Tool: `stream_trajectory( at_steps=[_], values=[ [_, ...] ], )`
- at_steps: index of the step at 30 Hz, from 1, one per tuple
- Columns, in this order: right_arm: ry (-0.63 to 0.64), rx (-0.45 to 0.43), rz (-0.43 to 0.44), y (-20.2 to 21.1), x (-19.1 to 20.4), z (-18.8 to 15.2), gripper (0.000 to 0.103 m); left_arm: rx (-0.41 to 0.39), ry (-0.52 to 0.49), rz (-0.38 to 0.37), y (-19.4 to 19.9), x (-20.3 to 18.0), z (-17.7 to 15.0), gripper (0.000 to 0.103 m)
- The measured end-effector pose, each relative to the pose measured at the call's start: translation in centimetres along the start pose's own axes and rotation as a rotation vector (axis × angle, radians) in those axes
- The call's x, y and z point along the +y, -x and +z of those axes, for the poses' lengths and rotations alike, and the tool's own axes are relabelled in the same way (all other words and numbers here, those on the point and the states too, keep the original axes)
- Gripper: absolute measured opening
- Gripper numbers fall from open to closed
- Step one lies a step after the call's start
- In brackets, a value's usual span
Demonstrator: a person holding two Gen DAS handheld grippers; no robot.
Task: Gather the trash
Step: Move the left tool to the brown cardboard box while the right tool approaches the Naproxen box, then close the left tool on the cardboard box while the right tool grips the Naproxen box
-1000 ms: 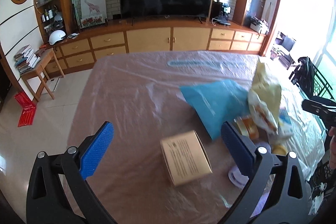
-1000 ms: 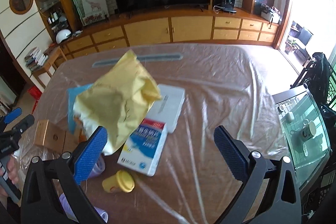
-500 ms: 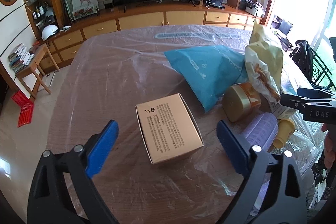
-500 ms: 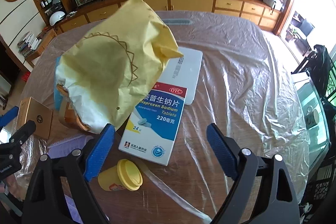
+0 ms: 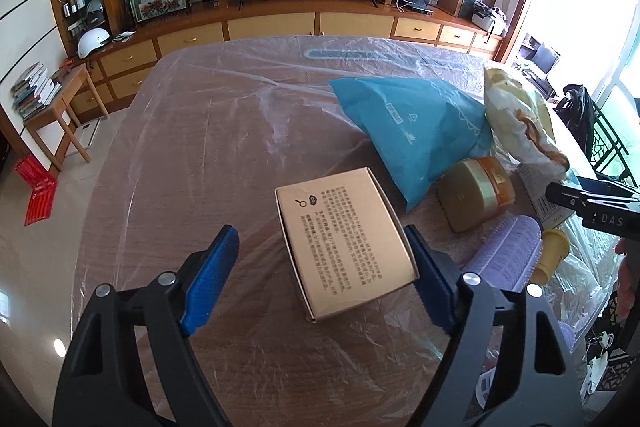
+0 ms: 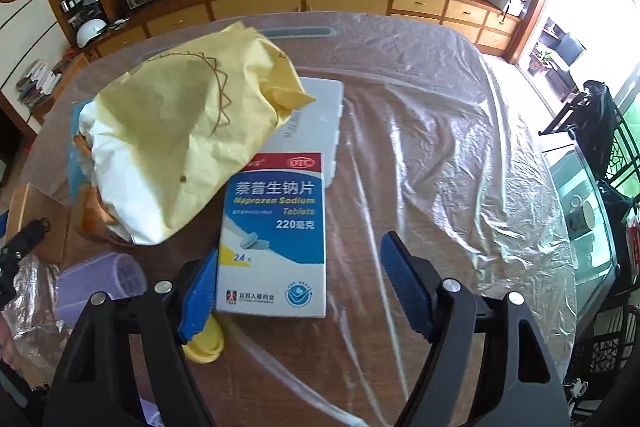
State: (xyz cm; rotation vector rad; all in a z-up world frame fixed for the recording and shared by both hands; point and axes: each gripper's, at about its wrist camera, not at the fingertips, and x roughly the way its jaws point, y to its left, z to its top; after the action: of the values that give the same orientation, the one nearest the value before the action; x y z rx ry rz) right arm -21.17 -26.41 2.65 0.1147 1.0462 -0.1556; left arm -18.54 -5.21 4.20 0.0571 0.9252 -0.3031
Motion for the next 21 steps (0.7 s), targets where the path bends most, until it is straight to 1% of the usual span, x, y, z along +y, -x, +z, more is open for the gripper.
stream_trajectory(
  at_steps=[1,2,4,5,6,7,8,9,10,12,15,21],
  values=[
    [0.002,-0.003,0.02,0.0,-0.1,-0.1,0.075,-0.001,-0.001,-0.006,0.0,-0.1,0.0,0.083],
    [0.011,-0.004,0.03,-0.1,0.0,-0.1,0.075,-0.002,-0.004,-0.01,0.0,-0.3,0.0,0.081],
    [0.039,-0.015,0.038,0.0,0.3,-0.1,0.075,0.006,-0.014,-0.015,-0.2,-0.5,0.0,0.071],
    [0.05,-0.016,0.034,-0.1,0.5,-0.1,0.072,0.012,-0.014,-0.022,-0.3,-0.5,-0.1,0.068],
    [0.052,-0.013,0.033,-0.1,0.6,-0.2,0.066,0.016,-0.009,-0.032,-0.4,-0.5,-0.1,0.066],
    [0.045,-0.01,0.04,-0.1,0.6,-0.2,0.063,0.019,-0.006,-0.037,-0.4,-0.4,0.0,0.059],
    [0.032,-0.005,0.053,-0.2,0.5,-0.3,0.053,0.02,-0.003,-0.042,-0.3,-0.3,0.0,0.057],
    [0.016,0.002,0.069,-0.2,0.4,-0.3,0.049,0.02,-0.004,-0.044,-0.3,-0.3,0.0,0.054],
    [0.007,0.002,0.073,-0.1,0.2,-0.4,0.049,0.019,-0.007,-0.046,-0.2,-0.3,0.0,0.051],
    [0.005,0.002,0.067,0.1,0.3,-0.5,0.046,0.02,-0.008,-0.05,0.0,-0.2,-0.1,0.049],
    [-0.021,-0.015,0.072,1.0,-0.9,-0.8,0.045,0.008,-0.002,-0.057,0.5,0.2,-0.2,0.049],
    [-0.162,-0.014,0.159,2.4,-4.1,-1.6,0.045,-0.018,0.003,-0.065,1.6,0.7,-0.1,0.048]
  ],
)
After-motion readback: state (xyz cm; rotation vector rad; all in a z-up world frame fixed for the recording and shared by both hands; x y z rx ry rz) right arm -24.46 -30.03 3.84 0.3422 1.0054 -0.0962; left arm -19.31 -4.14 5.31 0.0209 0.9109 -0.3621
